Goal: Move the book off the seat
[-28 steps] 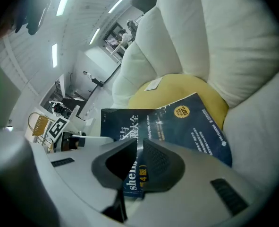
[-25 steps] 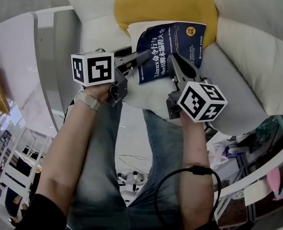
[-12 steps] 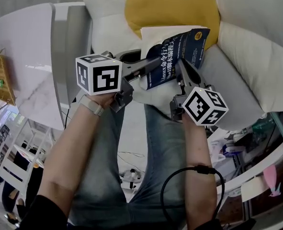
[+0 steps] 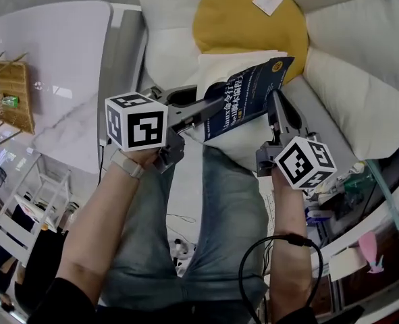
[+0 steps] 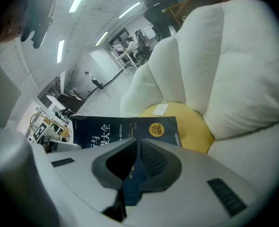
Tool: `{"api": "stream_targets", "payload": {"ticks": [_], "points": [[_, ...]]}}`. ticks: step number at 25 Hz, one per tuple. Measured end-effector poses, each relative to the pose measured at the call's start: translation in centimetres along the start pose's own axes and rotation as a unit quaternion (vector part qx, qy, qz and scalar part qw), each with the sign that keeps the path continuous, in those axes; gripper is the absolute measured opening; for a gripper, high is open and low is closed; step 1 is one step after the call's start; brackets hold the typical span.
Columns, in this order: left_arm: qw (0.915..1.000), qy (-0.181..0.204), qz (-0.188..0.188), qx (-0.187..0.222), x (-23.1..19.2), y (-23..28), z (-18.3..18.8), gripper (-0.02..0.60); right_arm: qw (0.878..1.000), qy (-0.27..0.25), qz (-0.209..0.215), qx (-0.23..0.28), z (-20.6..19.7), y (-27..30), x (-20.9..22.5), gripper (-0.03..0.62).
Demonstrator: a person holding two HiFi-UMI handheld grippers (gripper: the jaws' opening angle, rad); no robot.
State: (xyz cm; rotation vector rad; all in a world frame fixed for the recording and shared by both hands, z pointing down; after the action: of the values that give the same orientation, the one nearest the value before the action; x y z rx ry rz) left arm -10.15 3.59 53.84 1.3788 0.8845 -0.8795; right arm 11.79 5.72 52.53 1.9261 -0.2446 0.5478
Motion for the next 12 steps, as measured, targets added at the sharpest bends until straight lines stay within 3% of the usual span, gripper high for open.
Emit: {"api": "stream_targets", "payload": {"ticks": [3, 8, 12], "points": [[0.9998, -0.012, -0.013, 0.001, -1.0, 0.8, 0.0, 0.17, 1.0, -0.001, -0.001, 0.0, 0.6, 0.6, 1.4, 0.028], [0.9995, -0.007, -0.022, 0.023, 1.1, -1.4, 0.8, 0.172, 1.0, -0.008, 0.008, 0.017, 2.6, -1.2, -0.3, 0.028], [0.9989, -0.02, -0.024, 0.034, -0.2, -0.3, -0.4, 0.172, 1.0, 0.004, 0.004, 0.01, 1.3, -0.6, 1.4, 0.028]]}}
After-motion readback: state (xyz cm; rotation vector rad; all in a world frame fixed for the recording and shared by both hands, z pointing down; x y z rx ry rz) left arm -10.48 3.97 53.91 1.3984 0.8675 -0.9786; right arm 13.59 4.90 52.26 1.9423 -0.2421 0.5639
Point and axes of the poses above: the fingertips, and each gripper's own axes: y forward along the fingers, x to its right, z out of its top, the point moved 7 cm from there along -y, backward along the fingers, and after that the axes turned 7 degrees about -x, right-handed, at the moved point
